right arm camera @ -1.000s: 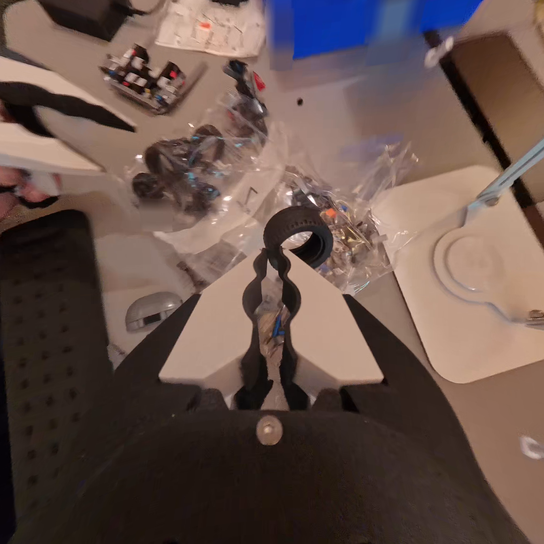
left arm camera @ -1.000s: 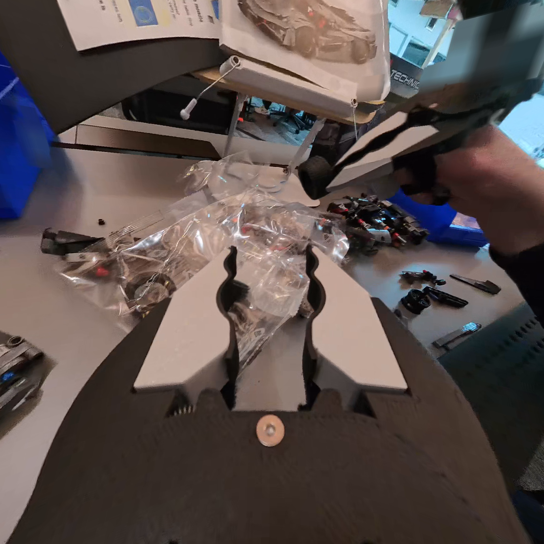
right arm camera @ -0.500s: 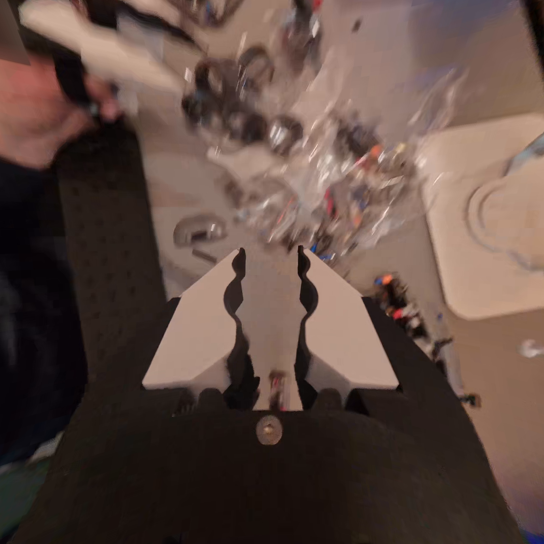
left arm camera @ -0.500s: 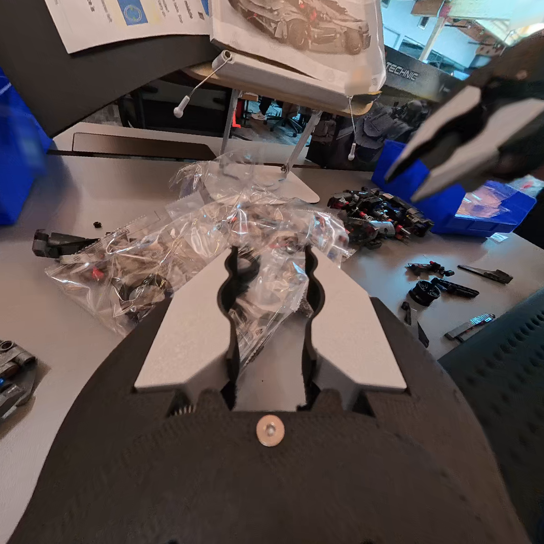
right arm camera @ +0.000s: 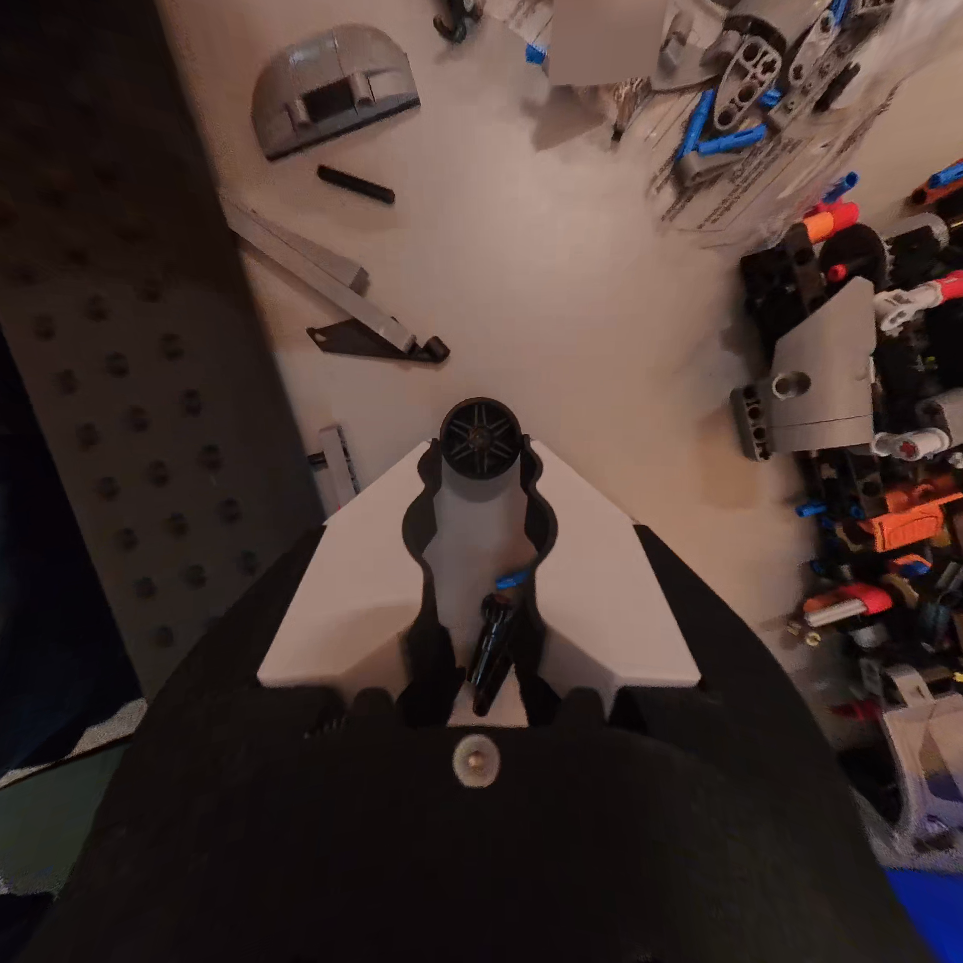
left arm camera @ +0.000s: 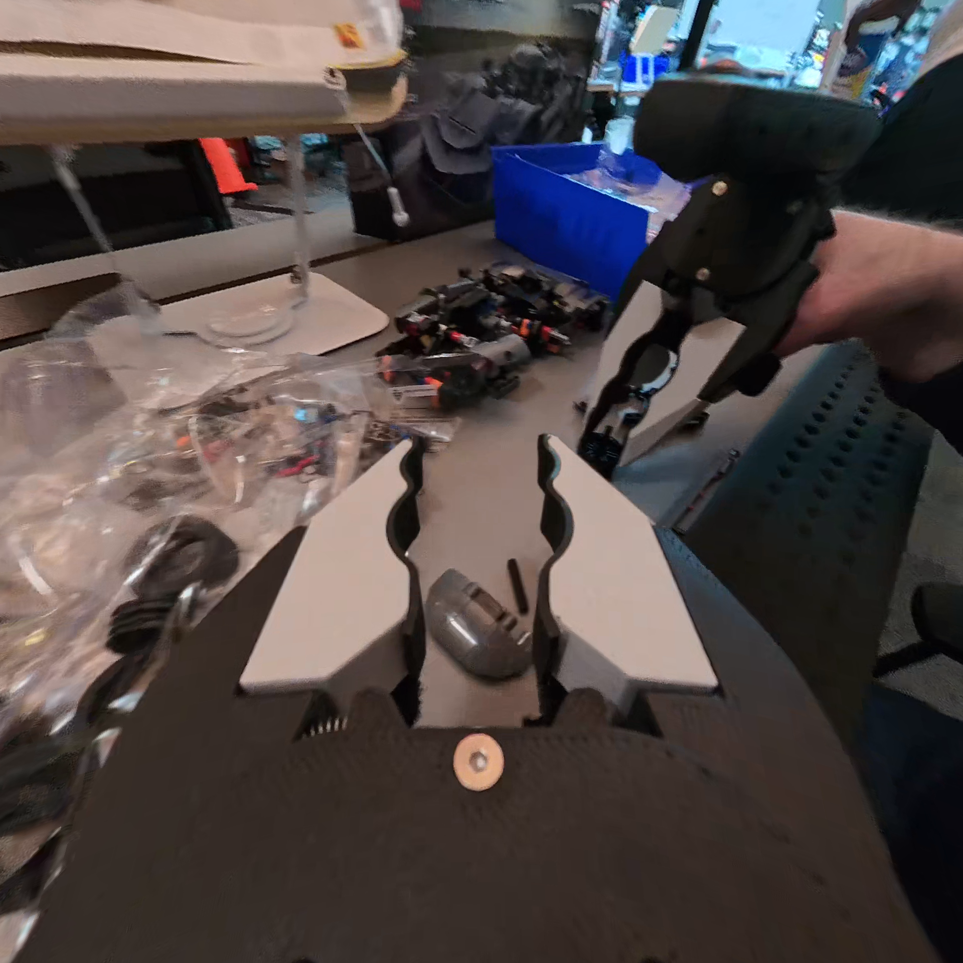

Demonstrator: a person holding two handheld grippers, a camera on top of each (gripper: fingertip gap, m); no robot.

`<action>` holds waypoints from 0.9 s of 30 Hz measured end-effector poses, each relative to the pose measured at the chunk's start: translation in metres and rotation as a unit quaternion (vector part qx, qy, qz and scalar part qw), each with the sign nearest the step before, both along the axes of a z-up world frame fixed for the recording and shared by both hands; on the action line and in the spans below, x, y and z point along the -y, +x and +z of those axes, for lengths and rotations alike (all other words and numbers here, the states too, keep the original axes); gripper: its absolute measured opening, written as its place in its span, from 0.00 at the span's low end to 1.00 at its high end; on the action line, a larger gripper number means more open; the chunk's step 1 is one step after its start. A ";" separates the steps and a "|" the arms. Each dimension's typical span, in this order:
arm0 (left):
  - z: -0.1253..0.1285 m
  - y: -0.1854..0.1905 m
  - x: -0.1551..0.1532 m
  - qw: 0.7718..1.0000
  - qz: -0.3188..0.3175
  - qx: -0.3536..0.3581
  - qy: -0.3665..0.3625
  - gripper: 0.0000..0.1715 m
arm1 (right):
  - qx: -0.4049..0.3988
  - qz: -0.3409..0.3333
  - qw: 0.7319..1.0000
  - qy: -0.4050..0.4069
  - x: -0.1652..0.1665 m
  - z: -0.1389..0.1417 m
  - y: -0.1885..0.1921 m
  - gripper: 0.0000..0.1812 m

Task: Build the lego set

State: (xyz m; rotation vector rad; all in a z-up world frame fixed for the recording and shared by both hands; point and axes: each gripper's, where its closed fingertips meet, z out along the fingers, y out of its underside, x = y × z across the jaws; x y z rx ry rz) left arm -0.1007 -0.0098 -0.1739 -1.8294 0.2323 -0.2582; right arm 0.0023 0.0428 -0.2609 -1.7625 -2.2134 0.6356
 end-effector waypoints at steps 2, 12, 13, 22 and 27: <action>-0.005 0.018 -0.004 0.999 -0.025 -0.021 -0.008 0.26 | -0.051 -0.008 0.997 -0.060 0.009 0.016 -0.007 0.15; 0.015 0.087 -0.014 0.967 -0.075 -0.221 0.098 0.29 | -0.267 0.001 0.892 -0.366 0.064 0.116 -0.031 0.15; 0.017 0.085 -0.015 0.965 -0.063 -0.232 0.104 0.23 | -0.266 0.006 0.889 -0.373 0.068 0.115 -0.031 0.15; 0.028 0.075 -0.003 0.958 -0.066 -0.247 0.132 0.18 | -0.310 0.009 0.899 -0.308 0.068 0.119 -0.030 0.08; 0.027 0.077 -0.004 0.947 -0.064 -0.289 0.124 0.19 | -0.322 0.021 0.898 -0.297 0.078 0.123 -0.034 0.02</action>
